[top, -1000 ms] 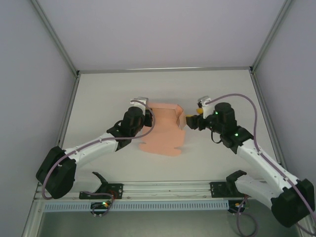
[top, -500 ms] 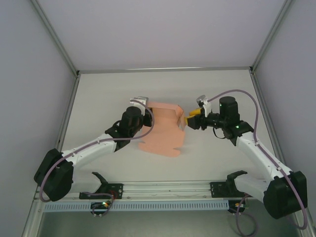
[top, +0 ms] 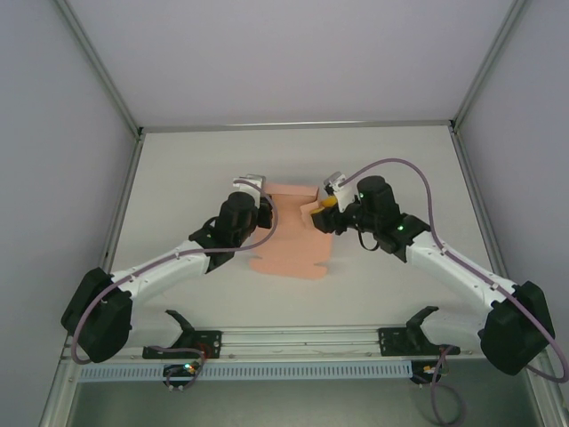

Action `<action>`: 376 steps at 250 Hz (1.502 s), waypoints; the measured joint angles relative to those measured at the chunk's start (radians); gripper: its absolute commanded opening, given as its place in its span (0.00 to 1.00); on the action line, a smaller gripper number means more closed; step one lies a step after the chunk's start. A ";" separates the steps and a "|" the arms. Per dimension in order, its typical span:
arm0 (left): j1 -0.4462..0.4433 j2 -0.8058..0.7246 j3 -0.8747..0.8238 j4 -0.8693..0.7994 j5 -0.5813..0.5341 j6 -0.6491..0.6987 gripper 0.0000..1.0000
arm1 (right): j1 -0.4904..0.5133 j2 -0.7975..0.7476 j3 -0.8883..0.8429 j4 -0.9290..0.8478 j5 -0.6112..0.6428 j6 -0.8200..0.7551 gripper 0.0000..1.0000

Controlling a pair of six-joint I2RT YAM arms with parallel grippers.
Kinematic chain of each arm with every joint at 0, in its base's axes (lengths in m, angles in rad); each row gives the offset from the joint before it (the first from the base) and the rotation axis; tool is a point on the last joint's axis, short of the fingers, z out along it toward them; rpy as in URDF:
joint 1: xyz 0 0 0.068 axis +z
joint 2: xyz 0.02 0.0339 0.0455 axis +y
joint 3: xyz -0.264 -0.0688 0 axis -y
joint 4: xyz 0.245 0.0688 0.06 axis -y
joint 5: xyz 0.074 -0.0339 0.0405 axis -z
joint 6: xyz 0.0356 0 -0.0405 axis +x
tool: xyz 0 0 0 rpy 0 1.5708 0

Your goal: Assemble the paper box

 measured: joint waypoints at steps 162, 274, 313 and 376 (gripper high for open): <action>-0.007 0.024 0.042 -0.030 -0.056 -0.022 0.00 | 0.115 0.153 0.024 0.136 0.455 0.139 0.43; -0.024 0.045 0.063 -0.023 -0.083 -0.040 0.00 | 0.137 0.182 0.025 0.213 0.627 0.188 0.18; -0.033 0.048 0.063 -0.023 -0.085 -0.040 0.00 | 0.140 0.182 0.025 0.209 0.636 0.183 0.33; -0.033 0.048 0.063 -0.030 -0.091 -0.040 0.00 | 0.055 0.177 0.018 0.192 0.397 0.122 0.49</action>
